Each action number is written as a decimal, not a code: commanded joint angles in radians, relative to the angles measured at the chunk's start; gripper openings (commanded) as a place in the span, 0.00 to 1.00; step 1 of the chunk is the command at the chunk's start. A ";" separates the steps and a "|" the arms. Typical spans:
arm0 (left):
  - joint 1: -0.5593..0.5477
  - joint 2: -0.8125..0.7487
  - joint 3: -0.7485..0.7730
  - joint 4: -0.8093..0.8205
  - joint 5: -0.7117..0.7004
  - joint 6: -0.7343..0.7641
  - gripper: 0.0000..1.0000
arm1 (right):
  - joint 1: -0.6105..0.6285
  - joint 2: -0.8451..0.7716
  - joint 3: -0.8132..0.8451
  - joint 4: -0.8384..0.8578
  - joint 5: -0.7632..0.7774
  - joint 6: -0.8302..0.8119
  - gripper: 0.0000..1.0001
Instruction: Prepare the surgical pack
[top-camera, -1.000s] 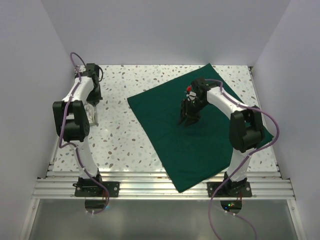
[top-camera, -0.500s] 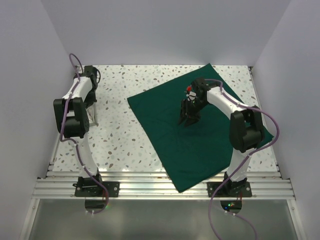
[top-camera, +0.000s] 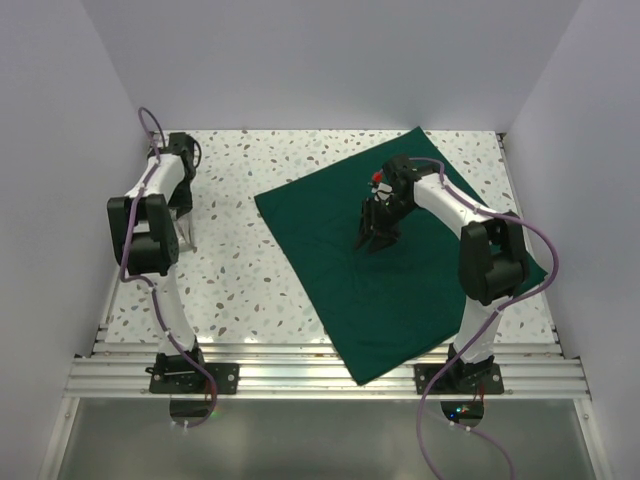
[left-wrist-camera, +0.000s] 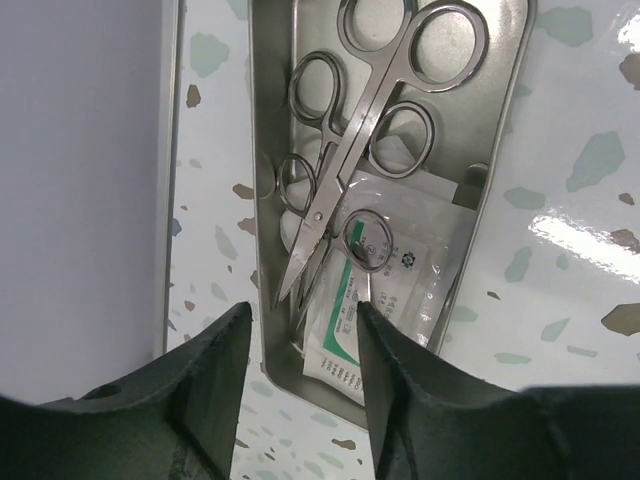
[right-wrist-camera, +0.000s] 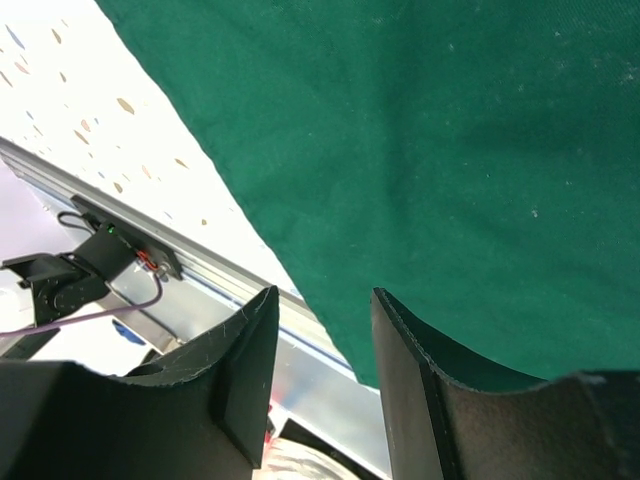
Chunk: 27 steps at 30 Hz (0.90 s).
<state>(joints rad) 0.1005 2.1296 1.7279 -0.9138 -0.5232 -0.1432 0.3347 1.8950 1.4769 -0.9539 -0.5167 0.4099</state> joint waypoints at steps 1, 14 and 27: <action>0.013 -0.100 -0.007 0.010 -0.020 -0.025 0.52 | 0.001 0.006 0.028 0.014 -0.037 -0.011 0.46; 0.182 -0.109 -0.076 0.075 0.133 -0.067 0.36 | 0.003 -0.016 -0.027 0.069 -0.072 0.007 0.46; 0.192 -0.094 -0.083 0.107 0.219 -0.125 0.37 | 0.001 -0.005 -0.024 0.058 -0.078 0.004 0.47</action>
<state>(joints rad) 0.2920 2.0502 1.6405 -0.8577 -0.3244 -0.2352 0.3347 1.8954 1.4273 -0.8955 -0.5697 0.4114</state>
